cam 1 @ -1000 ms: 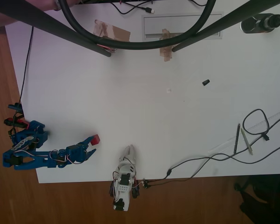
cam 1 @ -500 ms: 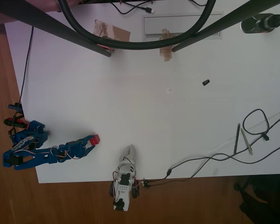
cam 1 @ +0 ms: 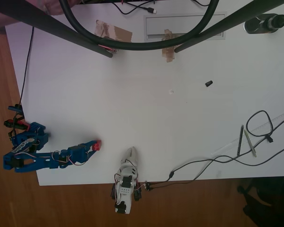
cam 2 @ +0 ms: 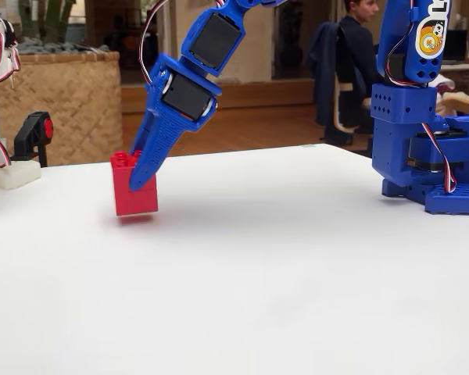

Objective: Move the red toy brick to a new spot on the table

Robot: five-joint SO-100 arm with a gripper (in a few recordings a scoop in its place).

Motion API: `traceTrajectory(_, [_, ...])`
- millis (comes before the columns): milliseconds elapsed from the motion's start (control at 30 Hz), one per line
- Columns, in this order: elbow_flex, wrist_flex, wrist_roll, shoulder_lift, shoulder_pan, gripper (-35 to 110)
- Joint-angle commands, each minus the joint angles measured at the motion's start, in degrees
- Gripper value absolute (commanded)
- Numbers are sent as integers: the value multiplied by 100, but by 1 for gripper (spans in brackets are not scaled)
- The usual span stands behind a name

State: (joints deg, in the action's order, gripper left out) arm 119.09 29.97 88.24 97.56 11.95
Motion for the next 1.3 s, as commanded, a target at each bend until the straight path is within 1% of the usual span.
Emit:
traceTrajectory(0, [-1441, 1011, -211, 536, 554, 0])
traceTrajectory(100, [-1846, 1661, -132, 747, 1204, 0])
traceTrajectory(200, [-1811, 2039, 70, 1046, 2030, 0])
traceTrajectory(267, [-1600, 2118, 281, 1257, 2646, 0])
traceTrajectory(367, [-1195, 2021, 668, 1468, 3604, 0])
traceTrajectory(500, [-580, 1591, 1151, 1582, 4808, 0])
traceTrajectory(600, [-246, 1283, 1415, 1529, 5546, 0])
traceTrajectory(700, [-105, 1187, 1538, 1433, 6117, 0])
traceTrajectory(933, [650, 606, 1916, 1169, 6979, 0])
traceTrajectory(1133, [1107, 149, 1934, 905, 7207, 0])
traceTrajectory(1267, [1248, -158, 2013, 765, 7312, 16])
